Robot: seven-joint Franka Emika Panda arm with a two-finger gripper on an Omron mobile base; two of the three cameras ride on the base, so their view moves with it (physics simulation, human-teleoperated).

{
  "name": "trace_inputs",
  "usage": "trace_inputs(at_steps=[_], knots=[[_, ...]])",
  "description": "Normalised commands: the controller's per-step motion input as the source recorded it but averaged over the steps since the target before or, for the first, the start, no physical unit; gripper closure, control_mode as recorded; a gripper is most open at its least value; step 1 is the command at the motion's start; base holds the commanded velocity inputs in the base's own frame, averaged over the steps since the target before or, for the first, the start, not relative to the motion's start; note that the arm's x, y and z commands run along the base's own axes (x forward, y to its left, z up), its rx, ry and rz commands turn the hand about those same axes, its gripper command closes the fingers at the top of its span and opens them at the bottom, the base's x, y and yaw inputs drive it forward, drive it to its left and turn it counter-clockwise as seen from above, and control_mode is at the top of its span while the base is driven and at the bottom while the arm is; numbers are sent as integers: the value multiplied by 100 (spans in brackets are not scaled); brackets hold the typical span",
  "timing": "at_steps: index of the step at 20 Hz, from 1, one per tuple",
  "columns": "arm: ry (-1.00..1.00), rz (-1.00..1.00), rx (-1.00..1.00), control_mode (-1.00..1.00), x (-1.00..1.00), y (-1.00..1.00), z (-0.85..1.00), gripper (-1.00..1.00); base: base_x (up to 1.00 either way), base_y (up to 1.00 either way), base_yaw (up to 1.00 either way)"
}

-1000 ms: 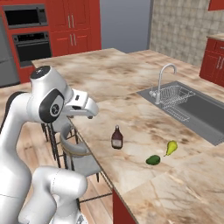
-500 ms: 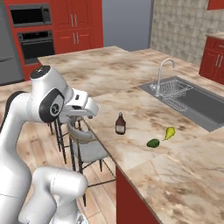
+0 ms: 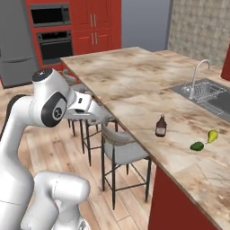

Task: Move the ketchup and ketchup from the cabinet to the dining counter.

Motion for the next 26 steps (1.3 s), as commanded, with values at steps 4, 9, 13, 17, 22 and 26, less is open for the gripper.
trace_inputs(at_steps=[4,9,13,17,22,26], knots=[[0,0,0,100,0,0,0,-100,1,92,12],[0,0,0,100,0,0,0,-100,38,90,2],[0,0,0,100,0,0,0,-100,53,88,0],[0,0,0,100,0,0,0,-100,61,83,0],[0,0,0,100,0,0,0,-100,64,81,0],[0,0,0,100,0,0,0,-100,65,79,0]])
